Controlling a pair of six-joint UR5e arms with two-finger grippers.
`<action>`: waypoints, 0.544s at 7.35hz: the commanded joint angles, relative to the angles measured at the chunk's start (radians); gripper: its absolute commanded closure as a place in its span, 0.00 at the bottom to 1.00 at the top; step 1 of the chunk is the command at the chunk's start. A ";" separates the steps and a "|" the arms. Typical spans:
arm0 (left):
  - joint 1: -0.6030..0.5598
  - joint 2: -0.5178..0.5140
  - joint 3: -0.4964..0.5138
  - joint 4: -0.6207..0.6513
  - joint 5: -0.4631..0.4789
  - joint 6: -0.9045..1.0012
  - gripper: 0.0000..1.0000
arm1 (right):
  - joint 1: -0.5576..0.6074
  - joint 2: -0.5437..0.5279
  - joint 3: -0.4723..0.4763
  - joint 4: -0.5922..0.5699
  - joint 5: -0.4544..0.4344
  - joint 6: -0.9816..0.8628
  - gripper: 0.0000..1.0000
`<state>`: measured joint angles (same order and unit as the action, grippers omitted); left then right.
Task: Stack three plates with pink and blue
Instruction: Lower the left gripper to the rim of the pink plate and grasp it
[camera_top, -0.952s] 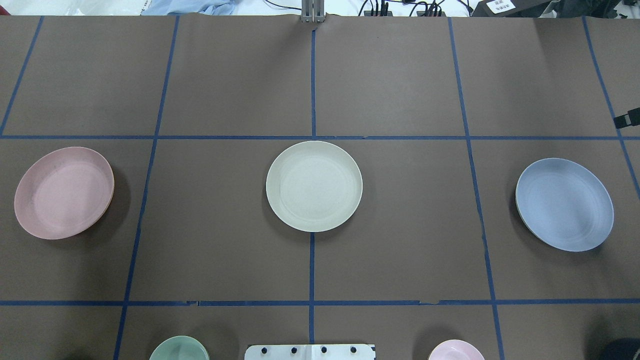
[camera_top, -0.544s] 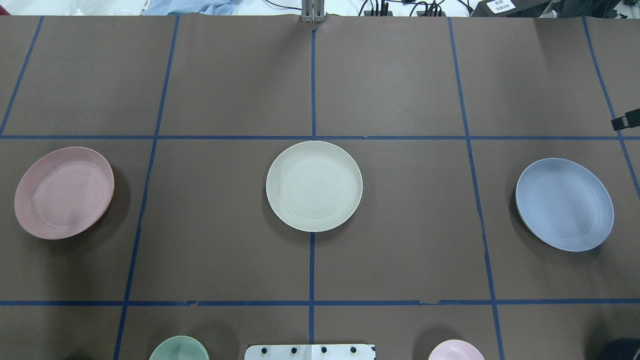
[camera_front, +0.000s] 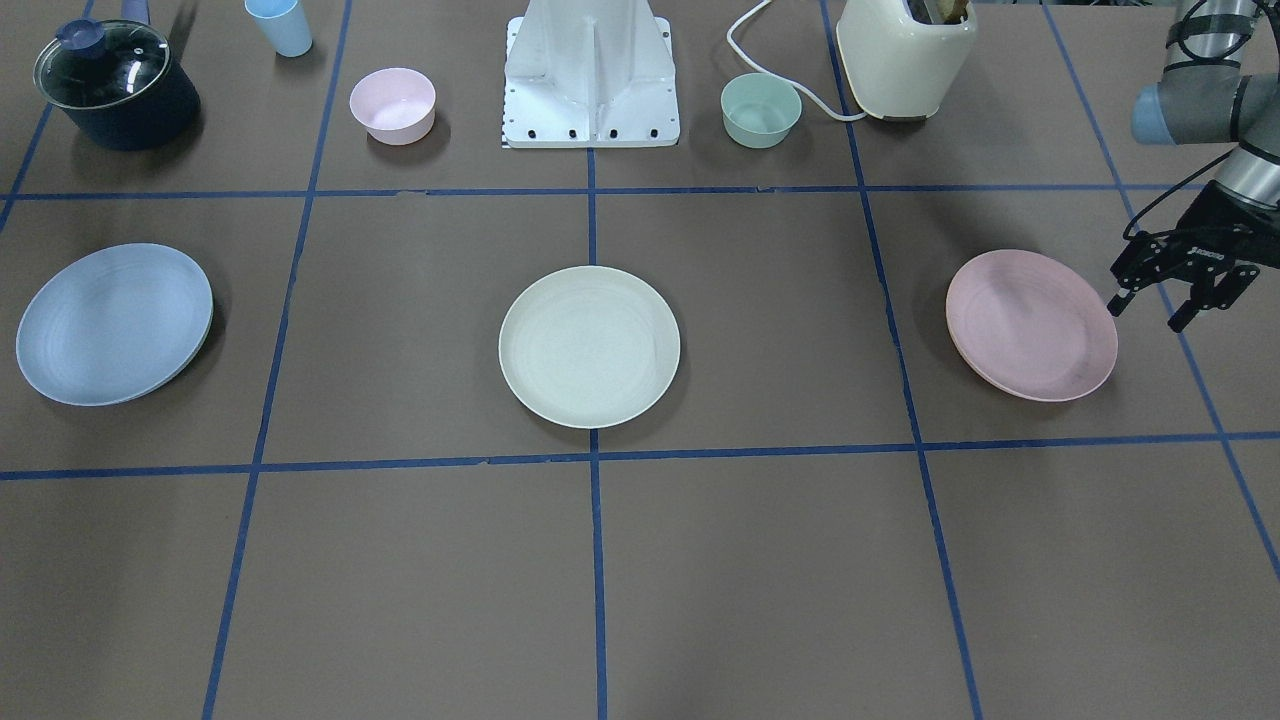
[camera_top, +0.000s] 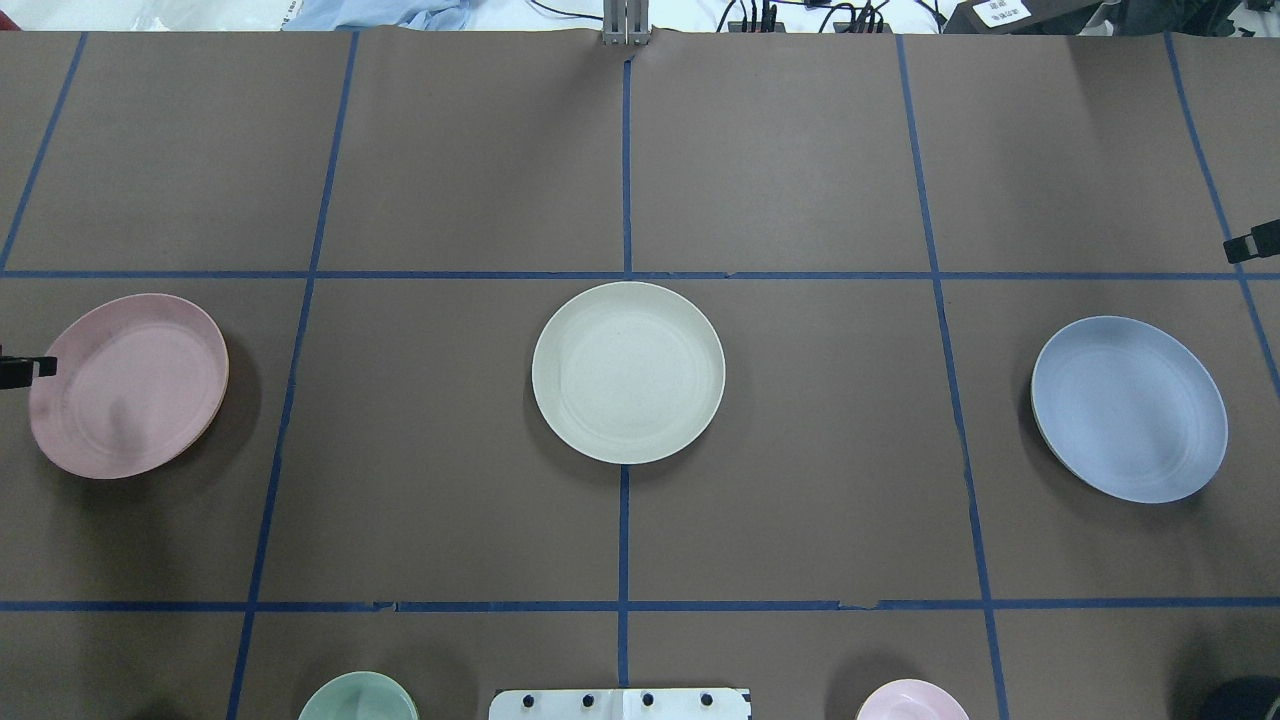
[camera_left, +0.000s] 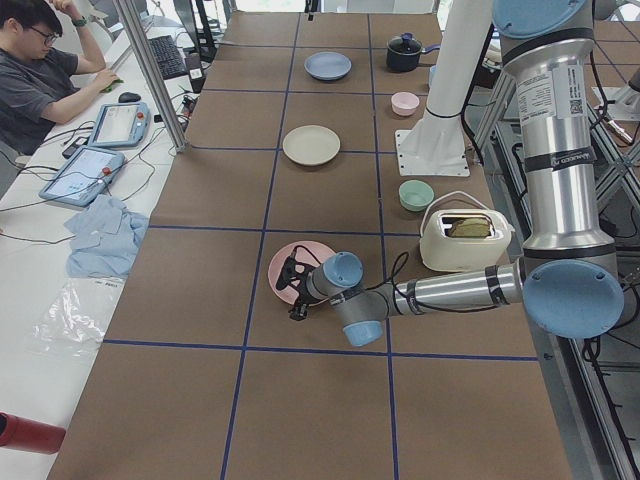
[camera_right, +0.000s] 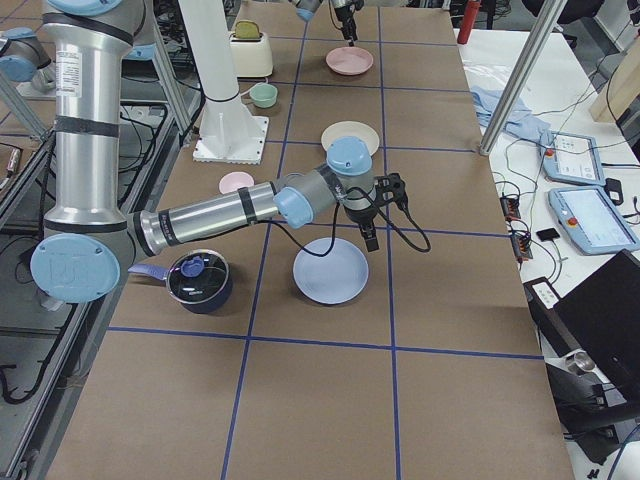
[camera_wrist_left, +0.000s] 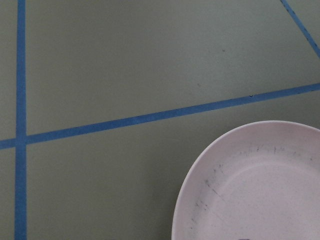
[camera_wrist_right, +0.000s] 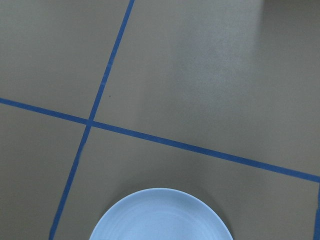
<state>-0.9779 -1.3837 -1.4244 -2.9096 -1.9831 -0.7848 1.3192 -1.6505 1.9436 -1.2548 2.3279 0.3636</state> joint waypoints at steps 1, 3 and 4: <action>0.041 0.000 0.005 0.000 0.021 -0.007 0.33 | 0.000 0.000 0.000 0.000 -0.012 0.000 0.00; 0.057 0.000 0.013 0.001 0.023 -0.005 0.53 | 0.000 0.000 -0.002 0.000 -0.015 0.000 0.00; 0.065 0.000 0.018 0.000 0.023 -0.004 0.58 | 0.000 0.000 0.000 0.000 -0.013 0.000 0.00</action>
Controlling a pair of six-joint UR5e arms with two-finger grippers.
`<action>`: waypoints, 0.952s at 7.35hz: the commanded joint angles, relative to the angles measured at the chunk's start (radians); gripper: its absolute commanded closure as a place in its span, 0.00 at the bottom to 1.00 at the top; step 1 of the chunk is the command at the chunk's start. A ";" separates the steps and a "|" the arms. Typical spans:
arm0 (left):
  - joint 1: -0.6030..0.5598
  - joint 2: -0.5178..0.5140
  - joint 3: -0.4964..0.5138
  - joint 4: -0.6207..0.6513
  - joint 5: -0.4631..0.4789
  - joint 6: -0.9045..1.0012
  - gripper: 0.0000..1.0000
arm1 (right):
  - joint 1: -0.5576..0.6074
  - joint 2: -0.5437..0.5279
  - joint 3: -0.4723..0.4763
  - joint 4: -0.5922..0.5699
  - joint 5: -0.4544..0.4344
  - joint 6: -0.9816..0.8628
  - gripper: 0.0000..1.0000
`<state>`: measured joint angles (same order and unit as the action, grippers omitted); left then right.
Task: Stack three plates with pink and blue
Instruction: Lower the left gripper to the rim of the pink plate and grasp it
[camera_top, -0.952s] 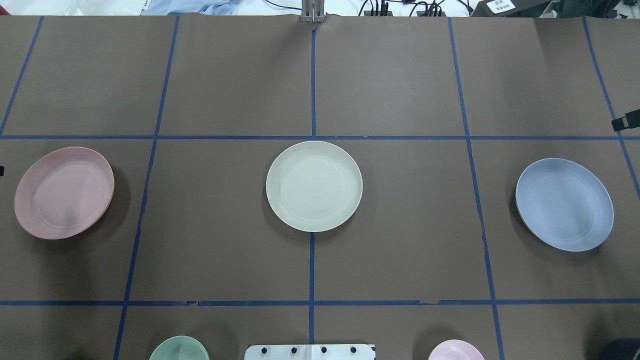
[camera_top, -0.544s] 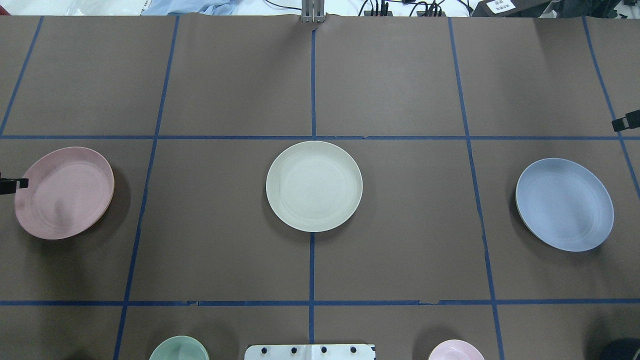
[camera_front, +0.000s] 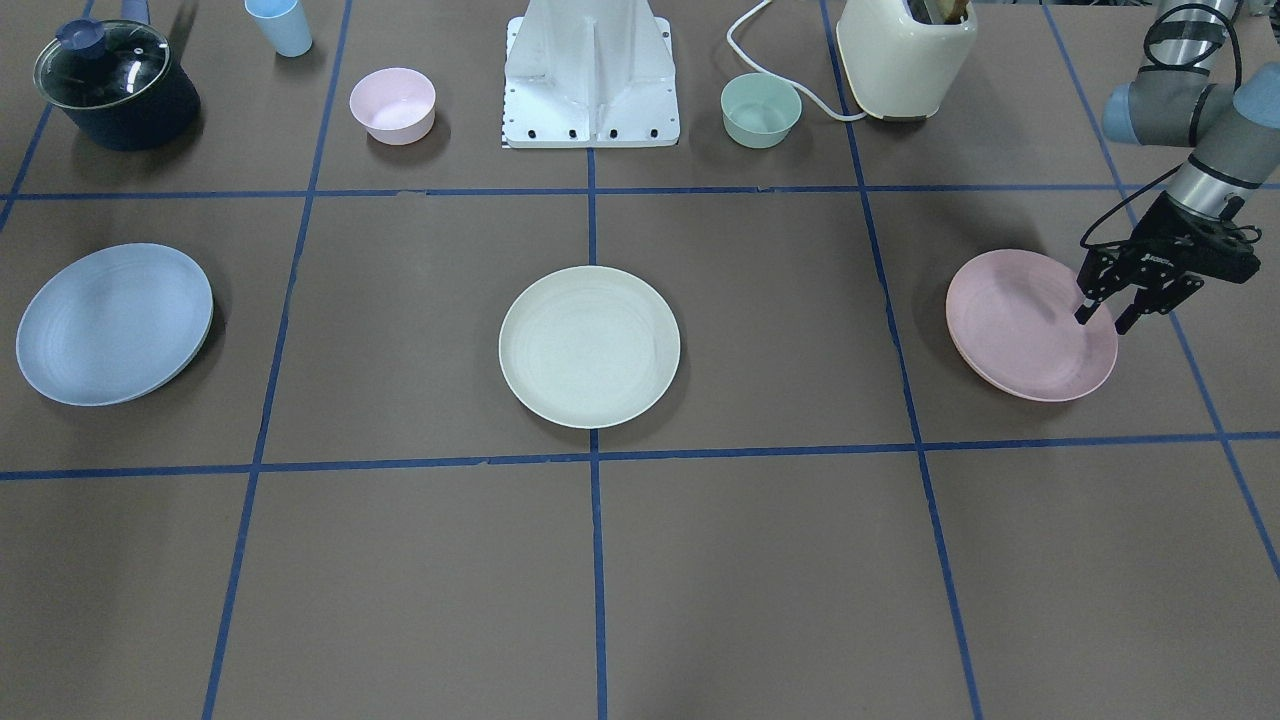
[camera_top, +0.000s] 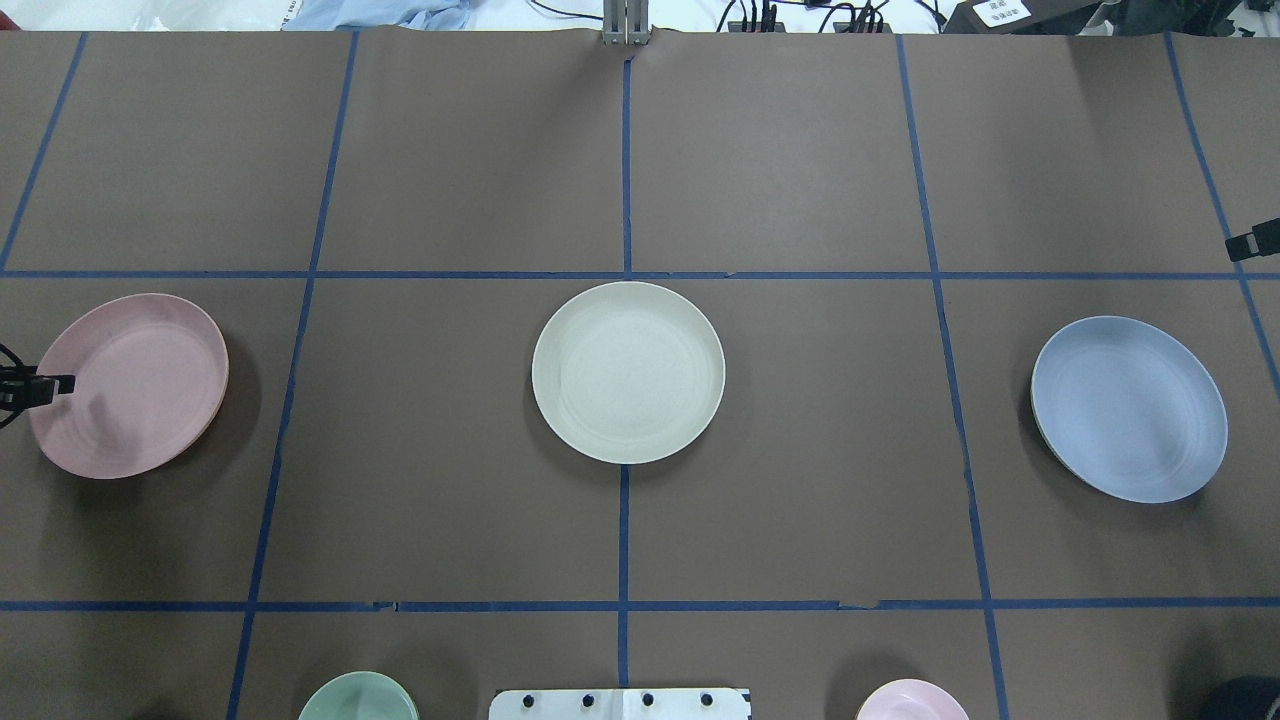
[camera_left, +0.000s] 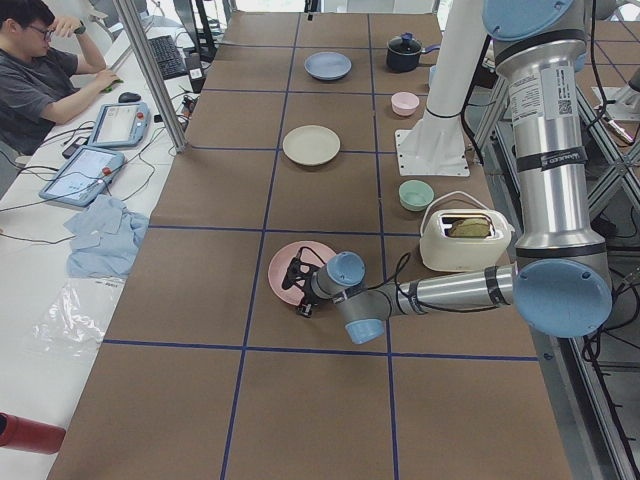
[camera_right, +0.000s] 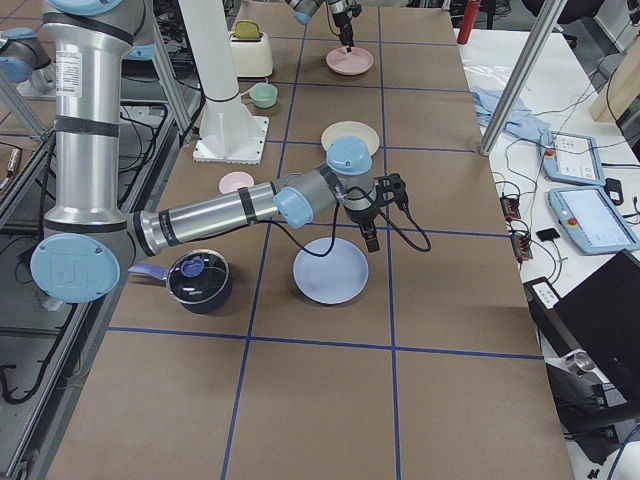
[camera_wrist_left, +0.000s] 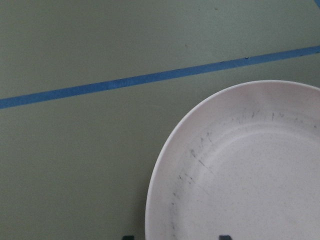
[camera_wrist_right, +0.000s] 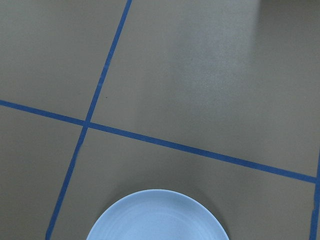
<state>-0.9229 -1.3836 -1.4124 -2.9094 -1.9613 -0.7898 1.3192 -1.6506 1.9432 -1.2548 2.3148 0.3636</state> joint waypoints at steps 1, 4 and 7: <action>0.012 0.000 0.006 -0.001 -0.001 0.001 0.73 | 0.000 -0.002 -0.001 0.000 0.000 0.000 0.00; 0.007 -0.003 -0.028 -0.001 -0.016 -0.002 1.00 | 0.000 0.000 0.000 0.000 0.002 0.000 0.00; -0.061 -0.018 -0.147 0.077 -0.171 -0.002 1.00 | 0.000 -0.002 -0.001 0.002 0.003 0.000 0.00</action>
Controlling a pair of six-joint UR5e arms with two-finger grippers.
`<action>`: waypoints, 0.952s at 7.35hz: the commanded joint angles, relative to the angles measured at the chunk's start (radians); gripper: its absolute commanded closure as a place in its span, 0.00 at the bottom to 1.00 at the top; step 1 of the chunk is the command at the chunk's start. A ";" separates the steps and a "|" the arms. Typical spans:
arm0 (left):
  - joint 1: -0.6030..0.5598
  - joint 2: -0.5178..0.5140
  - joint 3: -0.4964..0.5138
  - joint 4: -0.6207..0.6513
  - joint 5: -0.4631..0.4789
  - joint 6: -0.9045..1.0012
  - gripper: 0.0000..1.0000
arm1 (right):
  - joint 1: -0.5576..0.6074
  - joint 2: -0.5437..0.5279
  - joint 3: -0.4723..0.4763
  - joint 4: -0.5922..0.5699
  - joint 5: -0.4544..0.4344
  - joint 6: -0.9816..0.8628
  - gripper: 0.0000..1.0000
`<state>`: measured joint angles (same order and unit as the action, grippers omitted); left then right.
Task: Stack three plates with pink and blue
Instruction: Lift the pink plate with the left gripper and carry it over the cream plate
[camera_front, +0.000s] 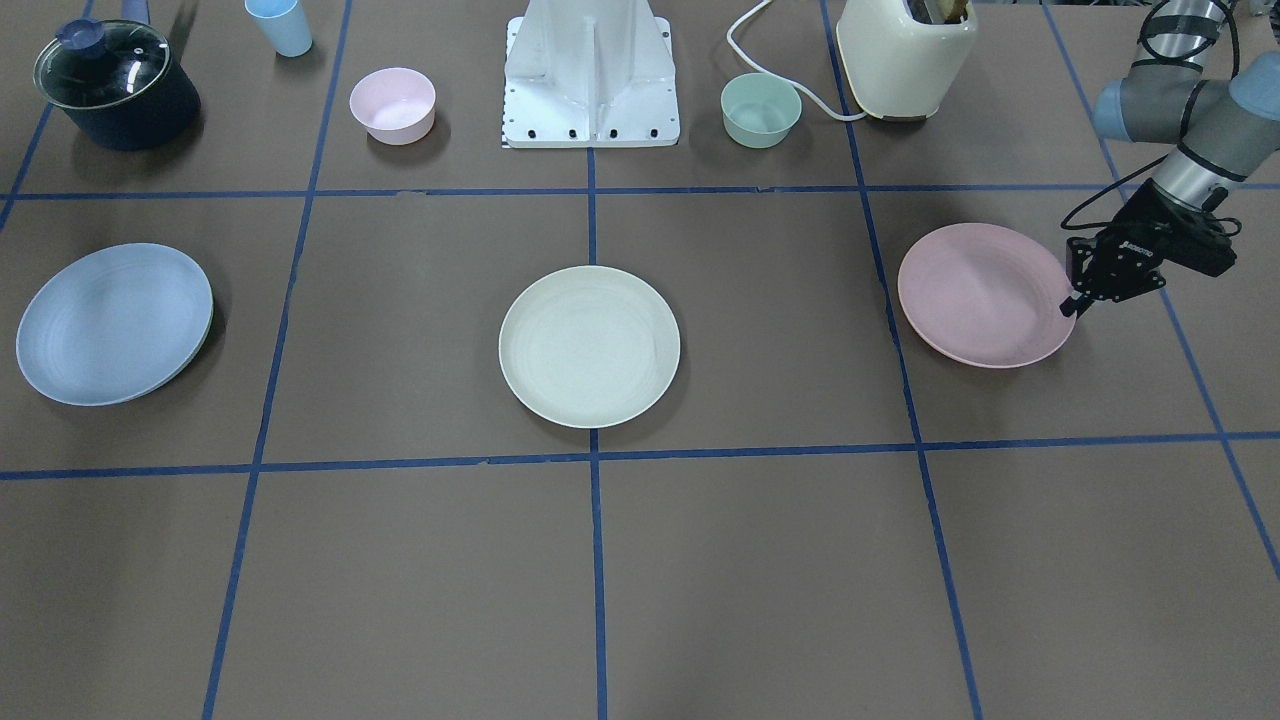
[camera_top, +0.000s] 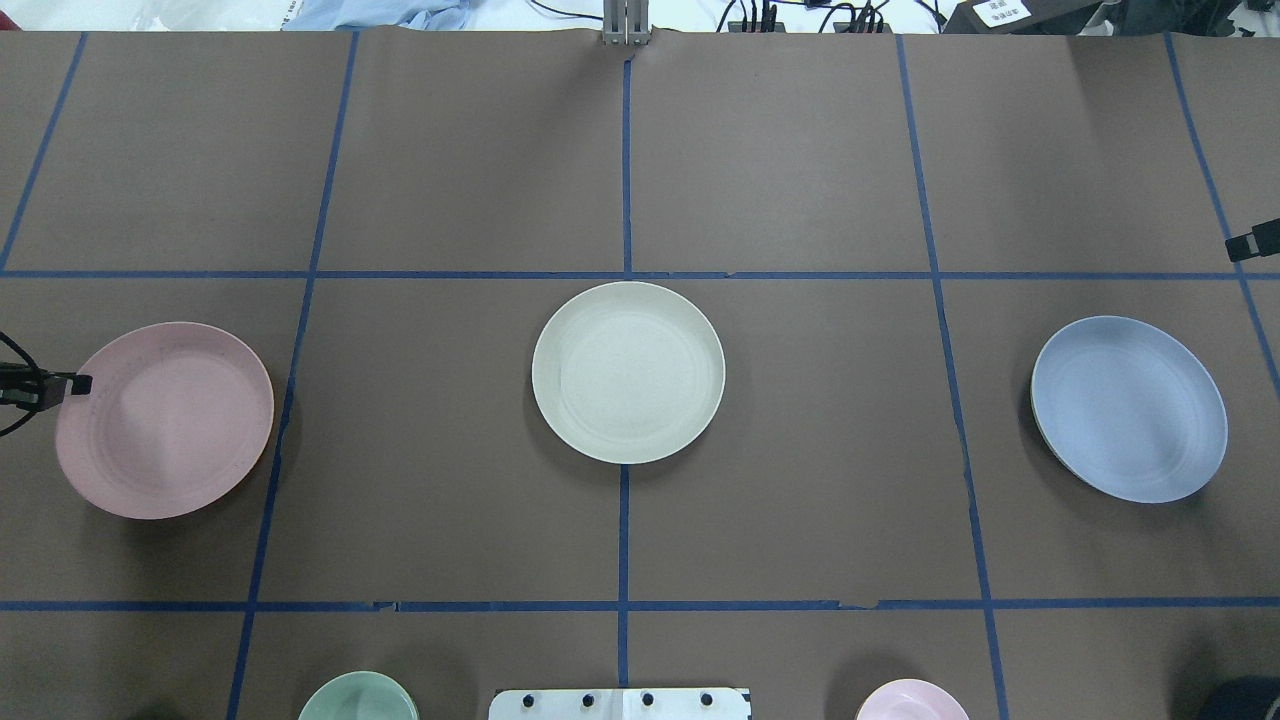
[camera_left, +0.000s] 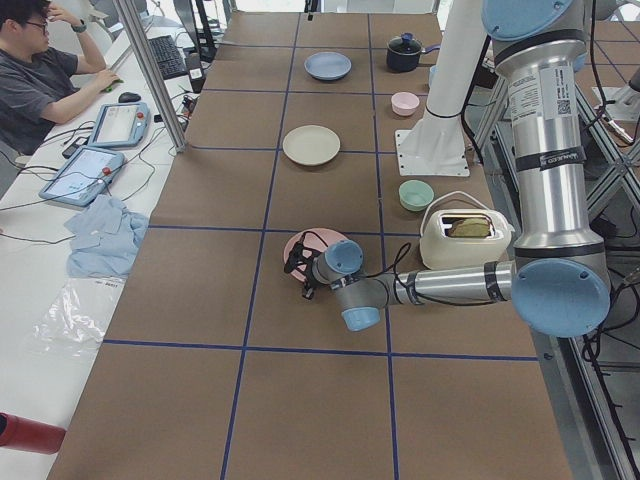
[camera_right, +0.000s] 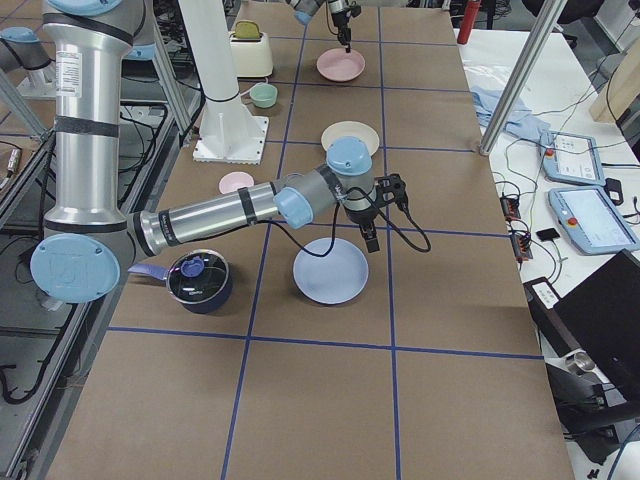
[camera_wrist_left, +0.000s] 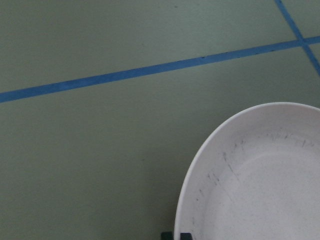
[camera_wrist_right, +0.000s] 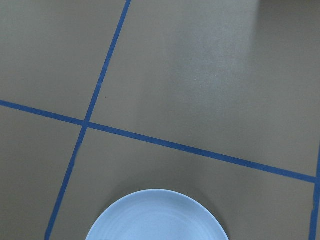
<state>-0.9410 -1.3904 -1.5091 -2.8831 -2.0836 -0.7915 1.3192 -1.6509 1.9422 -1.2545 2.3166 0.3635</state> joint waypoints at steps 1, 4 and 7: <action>-0.050 -0.025 -0.160 0.194 -0.071 0.000 1.00 | 0.000 0.000 0.000 0.001 0.003 0.000 0.00; -0.044 -0.221 -0.431 0.662 -0.069 -0.076 1.00 | 0.000 0.000 0.000 0.001 0.003 0.000 0.00; 0.211 -0.474 -0.386 0.758 0.075 -0.389 1.00 | 0.000 0.003 0.000 0.001 0.003 0.002 0.00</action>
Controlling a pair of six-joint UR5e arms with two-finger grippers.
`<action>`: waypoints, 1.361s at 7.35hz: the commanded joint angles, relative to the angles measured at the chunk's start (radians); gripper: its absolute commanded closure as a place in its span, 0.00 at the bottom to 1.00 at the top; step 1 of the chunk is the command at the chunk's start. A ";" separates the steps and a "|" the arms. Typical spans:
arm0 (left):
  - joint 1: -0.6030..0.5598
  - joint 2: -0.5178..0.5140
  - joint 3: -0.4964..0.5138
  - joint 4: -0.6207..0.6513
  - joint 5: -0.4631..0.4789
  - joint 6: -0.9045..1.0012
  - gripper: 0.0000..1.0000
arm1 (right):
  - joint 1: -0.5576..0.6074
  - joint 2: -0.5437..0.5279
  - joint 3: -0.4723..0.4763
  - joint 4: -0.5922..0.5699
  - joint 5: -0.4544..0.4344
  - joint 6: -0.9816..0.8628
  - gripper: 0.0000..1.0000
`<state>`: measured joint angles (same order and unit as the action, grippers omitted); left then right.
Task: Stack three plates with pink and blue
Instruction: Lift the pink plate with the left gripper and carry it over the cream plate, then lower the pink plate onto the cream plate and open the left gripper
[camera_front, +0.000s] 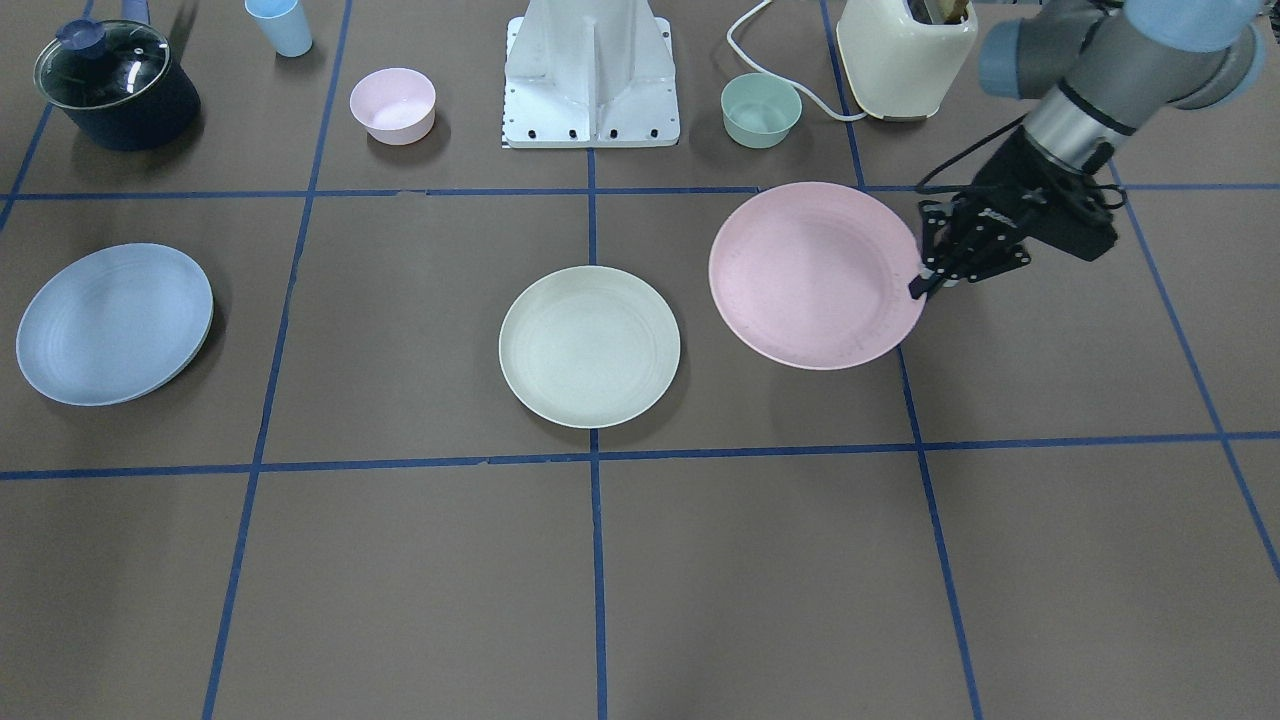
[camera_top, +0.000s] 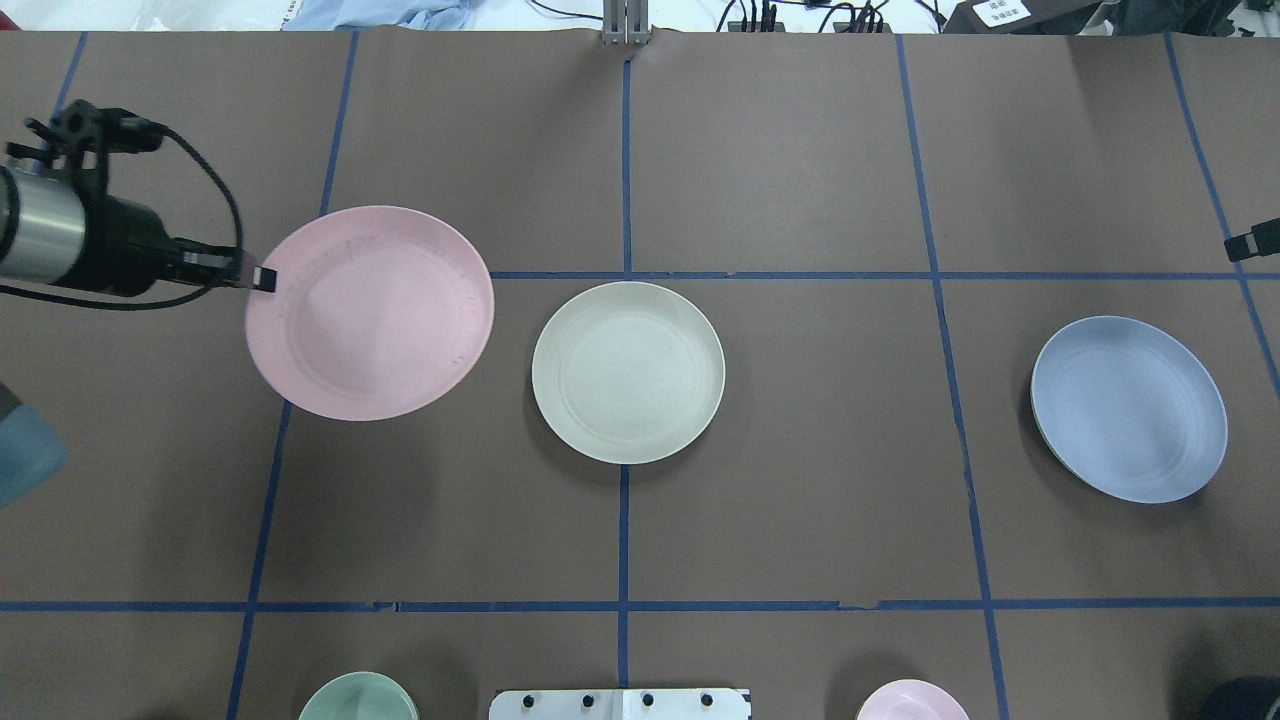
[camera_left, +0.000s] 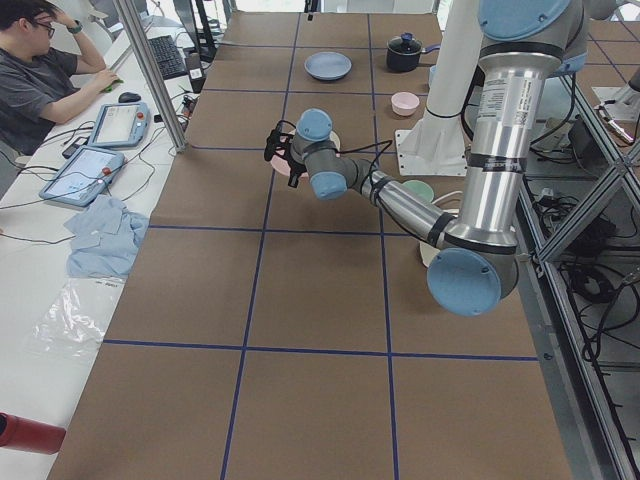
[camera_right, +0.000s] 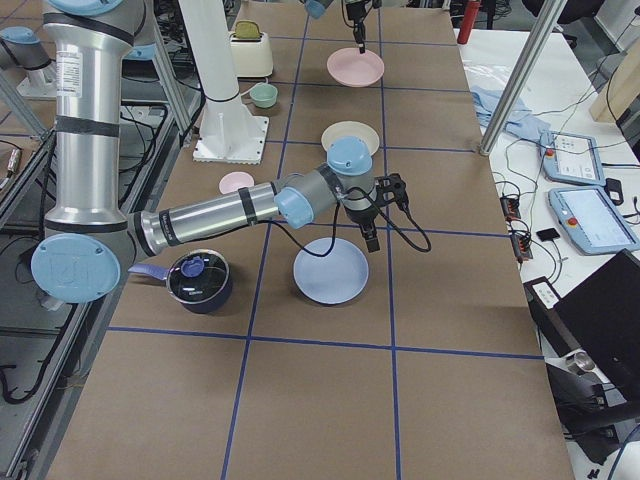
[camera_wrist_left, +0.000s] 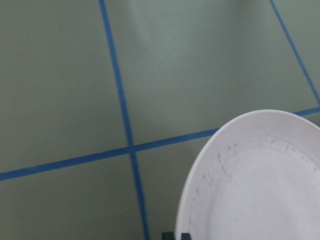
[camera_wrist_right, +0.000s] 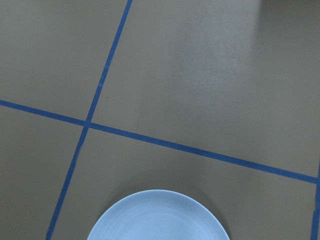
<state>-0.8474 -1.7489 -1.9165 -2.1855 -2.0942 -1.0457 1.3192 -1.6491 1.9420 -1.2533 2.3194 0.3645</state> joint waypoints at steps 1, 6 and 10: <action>0.196 -0.221 0.093 0.102 0.159 -0.210 1.00 | 0.000 0.005 -0.003 0.000 -0.002 -0.001 0.00; 0.278 -0.373 0.286 0.096 0.243 -0.283 1.00 | 0.000 0.008 -0.003 -0.002 0.000 0.001 0.00; 0.317 -0.371 0.295 0.096 0.289 -0.280 0.27 | 0.000 0.008 -0.003 0.000 0.000 0.001 0.00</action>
<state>-0.5344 -2.1211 -1.6229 -2.0893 -1.8088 -1.3277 1.3192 -1.6414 1.9389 -1.2540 2.3194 0.3651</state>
